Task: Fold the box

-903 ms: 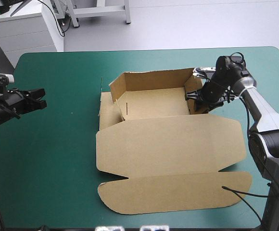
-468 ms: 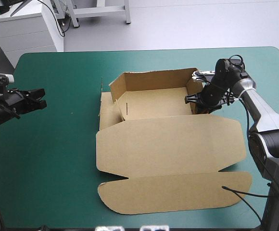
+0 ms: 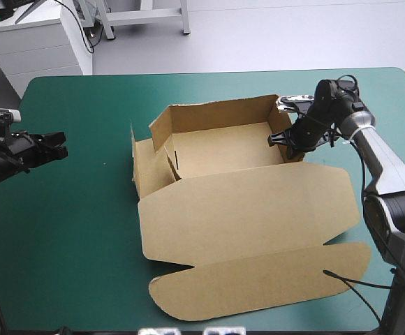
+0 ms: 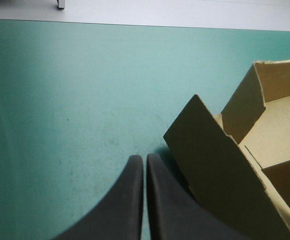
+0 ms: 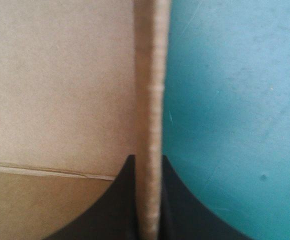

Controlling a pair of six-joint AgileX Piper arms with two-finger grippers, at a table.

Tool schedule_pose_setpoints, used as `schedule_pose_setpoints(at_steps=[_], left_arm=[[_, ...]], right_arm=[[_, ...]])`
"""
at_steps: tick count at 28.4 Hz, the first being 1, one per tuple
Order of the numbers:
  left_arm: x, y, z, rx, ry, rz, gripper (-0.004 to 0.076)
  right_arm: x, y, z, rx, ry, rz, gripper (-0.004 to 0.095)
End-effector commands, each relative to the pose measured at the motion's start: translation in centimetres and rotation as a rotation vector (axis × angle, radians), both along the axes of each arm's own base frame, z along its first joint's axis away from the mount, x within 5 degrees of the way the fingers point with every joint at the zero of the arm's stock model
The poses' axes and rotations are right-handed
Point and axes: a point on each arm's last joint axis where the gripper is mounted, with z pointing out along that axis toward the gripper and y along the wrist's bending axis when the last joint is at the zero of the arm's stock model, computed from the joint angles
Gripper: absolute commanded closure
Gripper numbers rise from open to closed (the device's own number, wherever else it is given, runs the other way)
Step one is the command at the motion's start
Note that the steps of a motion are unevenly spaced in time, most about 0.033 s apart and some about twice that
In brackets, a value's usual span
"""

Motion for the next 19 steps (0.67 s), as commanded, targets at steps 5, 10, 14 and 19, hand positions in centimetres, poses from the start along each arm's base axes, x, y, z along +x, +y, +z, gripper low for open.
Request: schedule_pose_setpoints(at_steps=[5,10,14,19], left_arm=[[0.0,0.0,1.7,-0.034,-0.053,0.063,0.0716],[0.8,0.6,0.6,-0.072,-0.015,0.100,0.0716],[2.1,1.4,-1.1,-0.109,0.035,0.141,0.0717],[3.7,0.0,-3.2,-0.196,0.111,0.066,0.0731]], right_arm=[[-6.5,-1.0,12.6,0.050,-0.330,0.067,0.0922],[-9.3,-1.4,15.8,0.057,-0.429,0.080,0.0922],[-11.5,-1.5,18.0,0.095,-0.493,0.083,0.0922],[-12.5,-0.7,19.0,0.194,-0.528,0.146,0.0922]])
